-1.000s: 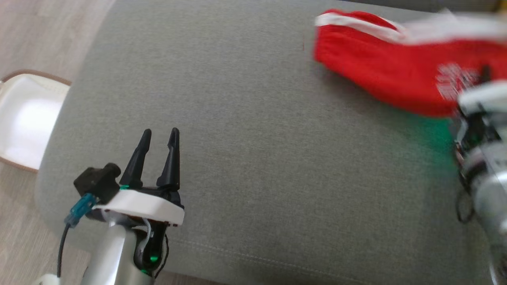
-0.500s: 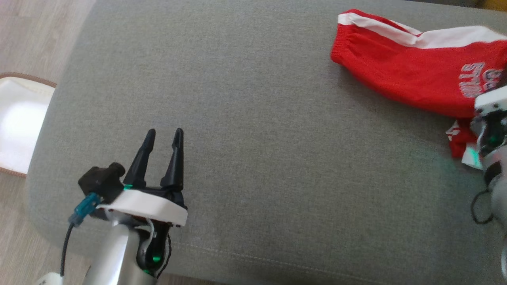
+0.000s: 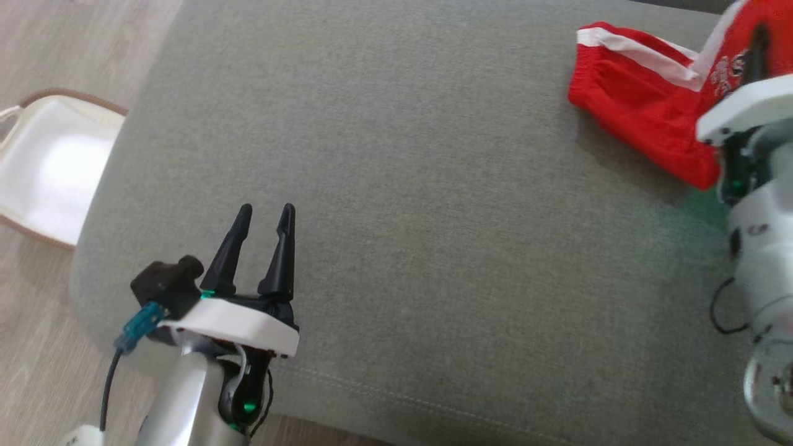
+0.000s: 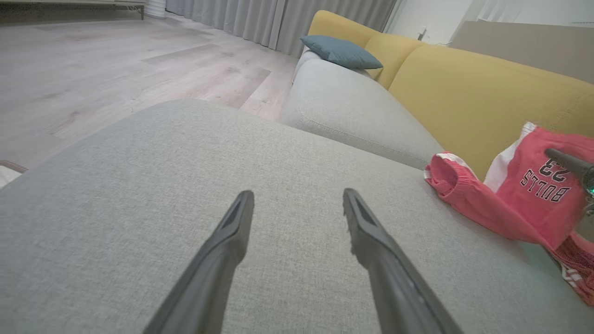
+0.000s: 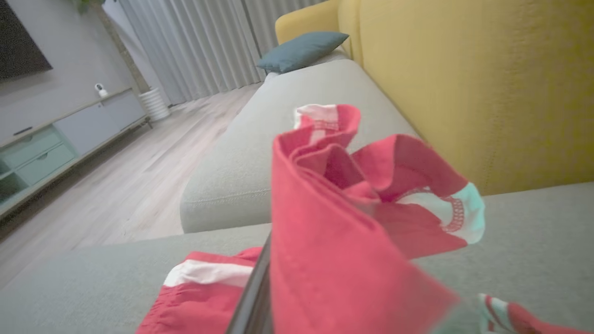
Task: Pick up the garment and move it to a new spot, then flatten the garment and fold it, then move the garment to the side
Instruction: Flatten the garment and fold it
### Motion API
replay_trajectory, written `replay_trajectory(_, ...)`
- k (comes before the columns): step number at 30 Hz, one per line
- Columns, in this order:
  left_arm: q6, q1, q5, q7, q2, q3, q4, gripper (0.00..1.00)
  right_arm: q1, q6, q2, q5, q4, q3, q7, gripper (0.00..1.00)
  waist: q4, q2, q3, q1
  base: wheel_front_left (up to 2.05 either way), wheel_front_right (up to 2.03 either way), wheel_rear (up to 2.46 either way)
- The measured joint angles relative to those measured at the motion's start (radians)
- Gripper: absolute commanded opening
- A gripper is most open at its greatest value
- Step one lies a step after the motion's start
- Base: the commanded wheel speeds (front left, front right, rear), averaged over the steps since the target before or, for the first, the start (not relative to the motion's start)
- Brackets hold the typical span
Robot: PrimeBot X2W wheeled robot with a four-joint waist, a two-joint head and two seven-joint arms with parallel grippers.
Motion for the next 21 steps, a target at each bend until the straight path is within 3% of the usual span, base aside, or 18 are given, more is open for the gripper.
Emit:
replay_trajectory(10, 0.000, -0.001, -0.021, 0.000, 0.000, -0.026, 0.005, 1.00, 0.003, 0.000, 0.089, -0.320, -0.021, -0.127, 0.019, 0.00, 0.060, 0.0000, 0.016, 0.0000, 0.00, 0.00, 0.00)
replay_trajectory(18, 0.005, -0.001, -0.036, 0.000, 0.000, -0.040, 0.005, 1.00, 0.004, 0.000, 0.114, -0.481, -0.023, -0.127, 0.062, 0.00, 0.091, -0.0001, 0.034, 0.0000, 0.00, 0.00, 0.00)
replay_trajectory(19, 0.007, -0.002, -0.037, 0.000, 0.000, -0.041, 0.005, 1.00, 0.005, 0.000, 0.116, -0.502, -0.025, -0.120, 0.062, 0.73, 0.094, 0.0000, 0.036, 0.0000, 0.00, 0.00, 0.00)
replay_trajectory(20, 0.009, -0.002, -0.037, 0.000, 0.000, -0.044, 0.005, 1.00, 0.006, 0.000, 0.118, -0.521, -0.026, -0.112, 0.062, 1.00, 0.096, 0.0000, 0.037, 0.0000, 0.00, 0.00, 0.00)
replay_trajectory(21, 0.009, -0.002, -0.038, 0.000, 0.000, -0.045, 0.005, 1.00, 0.006, 0.000, 0.119, -0.541, -0.026, -0.099, 0.061, 1.00, 0.098, 0.0000, 0.039, 0.0000, 0.00, 0.00, 0.00)
